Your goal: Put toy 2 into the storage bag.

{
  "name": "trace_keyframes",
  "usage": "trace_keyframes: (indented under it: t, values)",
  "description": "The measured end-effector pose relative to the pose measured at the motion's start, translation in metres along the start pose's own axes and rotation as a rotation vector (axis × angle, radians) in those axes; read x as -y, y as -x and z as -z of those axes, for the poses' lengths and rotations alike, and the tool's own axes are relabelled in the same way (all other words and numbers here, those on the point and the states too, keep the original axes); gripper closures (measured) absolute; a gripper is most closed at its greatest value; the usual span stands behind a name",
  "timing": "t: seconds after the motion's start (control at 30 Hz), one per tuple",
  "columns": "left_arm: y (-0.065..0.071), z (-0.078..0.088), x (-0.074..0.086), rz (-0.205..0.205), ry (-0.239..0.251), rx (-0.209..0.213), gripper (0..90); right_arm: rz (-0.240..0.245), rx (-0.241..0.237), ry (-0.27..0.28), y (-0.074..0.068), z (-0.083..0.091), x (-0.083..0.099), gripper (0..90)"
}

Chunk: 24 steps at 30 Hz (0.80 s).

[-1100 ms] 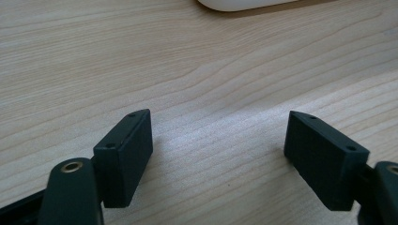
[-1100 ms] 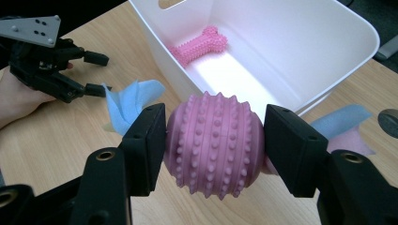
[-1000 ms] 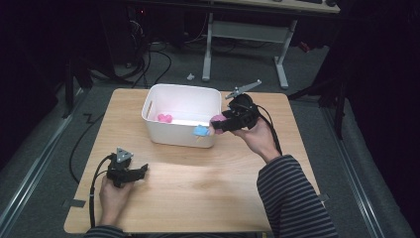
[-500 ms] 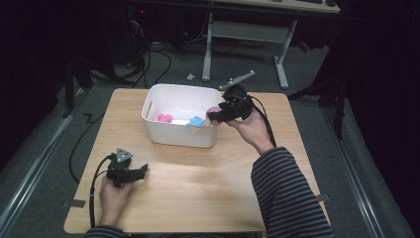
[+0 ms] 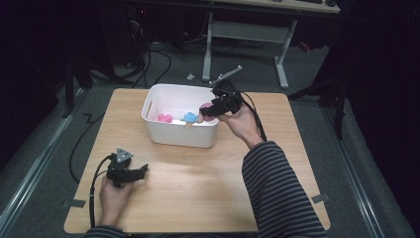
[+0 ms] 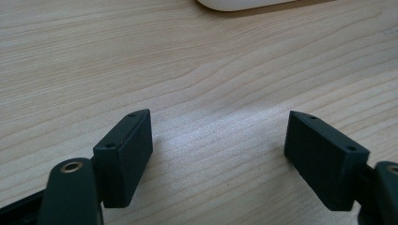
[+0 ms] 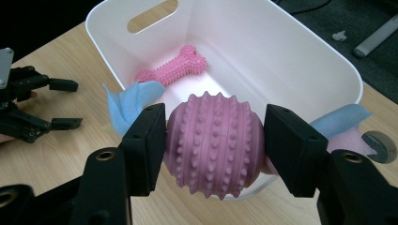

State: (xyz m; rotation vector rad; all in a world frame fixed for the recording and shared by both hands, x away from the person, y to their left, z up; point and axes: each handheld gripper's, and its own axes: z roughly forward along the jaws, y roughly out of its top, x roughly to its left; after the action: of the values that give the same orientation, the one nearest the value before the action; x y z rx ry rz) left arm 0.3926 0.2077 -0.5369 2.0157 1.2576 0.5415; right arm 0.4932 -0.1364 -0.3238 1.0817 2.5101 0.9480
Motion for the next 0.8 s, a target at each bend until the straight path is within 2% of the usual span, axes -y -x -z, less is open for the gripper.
trace_keyframes:
  t: [0.17,0.3,0.6,0.8]
  values:
    - [0.000,0.000,0.000,0.000,0.000,0.000,24.0,-0.002,0.011,-0.013,-0.001,-0.008,-0.003,41.1]
    - [0.000,0.000,0.000,0.001,0.001,0.000,24.1,-0.002,0.002,-0.014,0.001,-0.014,-0.002,41.0]
    - [0.000,0.000,0.000,0.000,0.002,0.001,24.1,-0.034,0.007,-0.045,0.005,-0.028,0.002,40.9]
    - [0.000,0.000,0.000,0.001,0.002,0.001,24.1,-0.036,0.006,-0.064,0.006,-0.033,0.003,40.7]
